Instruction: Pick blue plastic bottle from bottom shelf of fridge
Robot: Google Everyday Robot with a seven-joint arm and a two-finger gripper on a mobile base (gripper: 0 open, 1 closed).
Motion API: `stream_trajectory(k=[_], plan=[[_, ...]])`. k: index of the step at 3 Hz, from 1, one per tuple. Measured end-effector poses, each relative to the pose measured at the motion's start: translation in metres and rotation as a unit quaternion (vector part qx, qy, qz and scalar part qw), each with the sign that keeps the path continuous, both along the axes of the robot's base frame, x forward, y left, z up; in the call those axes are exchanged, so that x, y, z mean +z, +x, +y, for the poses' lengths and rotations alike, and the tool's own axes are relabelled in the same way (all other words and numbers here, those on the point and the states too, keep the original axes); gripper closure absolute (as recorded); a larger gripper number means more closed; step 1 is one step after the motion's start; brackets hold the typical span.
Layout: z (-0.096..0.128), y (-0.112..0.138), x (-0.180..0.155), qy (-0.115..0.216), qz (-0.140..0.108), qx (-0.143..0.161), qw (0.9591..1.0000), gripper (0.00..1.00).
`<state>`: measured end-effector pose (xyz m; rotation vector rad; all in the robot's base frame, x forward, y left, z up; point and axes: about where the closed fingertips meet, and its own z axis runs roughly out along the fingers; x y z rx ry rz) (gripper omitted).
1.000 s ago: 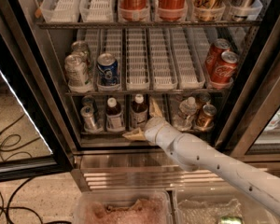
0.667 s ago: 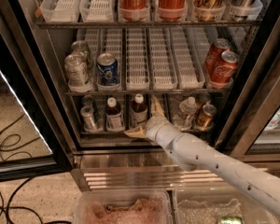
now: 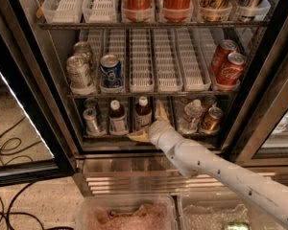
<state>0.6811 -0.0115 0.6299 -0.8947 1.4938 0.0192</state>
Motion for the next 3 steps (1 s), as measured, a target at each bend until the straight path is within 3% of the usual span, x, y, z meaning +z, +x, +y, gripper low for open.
stream_trajectory(k=[2, 3], plan=[[0.002, 0.022, 0.017, 0.008, -0.029, -0.006, 0.9995, 0.00], [0.002, 0.022, 0.017, 0.008, -0.029, -0.006, 0.9995, 0.00]])
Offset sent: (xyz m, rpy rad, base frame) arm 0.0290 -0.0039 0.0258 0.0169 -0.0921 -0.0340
